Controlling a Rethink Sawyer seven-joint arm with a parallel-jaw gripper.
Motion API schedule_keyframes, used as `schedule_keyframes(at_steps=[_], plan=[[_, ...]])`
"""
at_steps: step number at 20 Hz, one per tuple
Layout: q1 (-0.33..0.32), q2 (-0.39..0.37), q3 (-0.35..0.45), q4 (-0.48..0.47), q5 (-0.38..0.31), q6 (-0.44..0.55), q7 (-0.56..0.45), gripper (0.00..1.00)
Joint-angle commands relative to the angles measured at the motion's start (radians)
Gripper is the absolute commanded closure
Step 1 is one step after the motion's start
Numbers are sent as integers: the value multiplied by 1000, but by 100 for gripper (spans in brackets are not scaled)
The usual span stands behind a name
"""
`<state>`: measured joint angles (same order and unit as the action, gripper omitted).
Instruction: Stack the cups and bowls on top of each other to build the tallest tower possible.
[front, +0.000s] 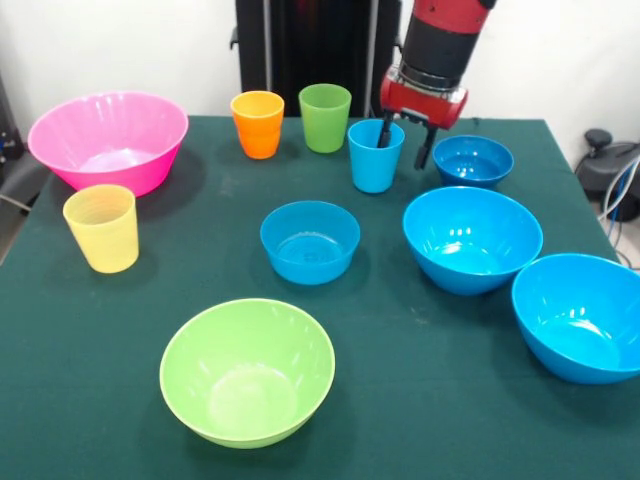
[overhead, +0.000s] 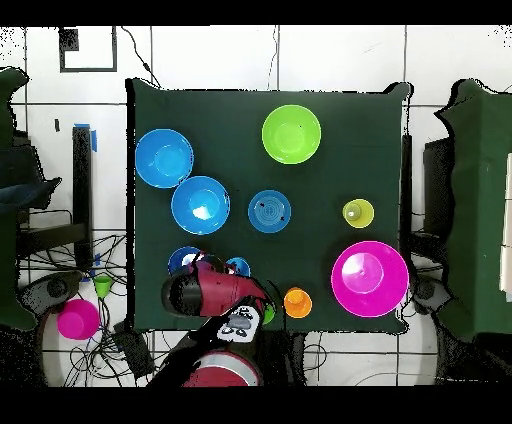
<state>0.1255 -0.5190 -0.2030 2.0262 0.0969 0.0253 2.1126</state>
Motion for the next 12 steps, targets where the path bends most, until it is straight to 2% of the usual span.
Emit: schedule_keyframes(at_steps=[1, 12], plan=[[-6, 80, 119, 40, 66, -48, 232, 0], [-10, 84, 99, 21, 61, -9, 190, 0]])
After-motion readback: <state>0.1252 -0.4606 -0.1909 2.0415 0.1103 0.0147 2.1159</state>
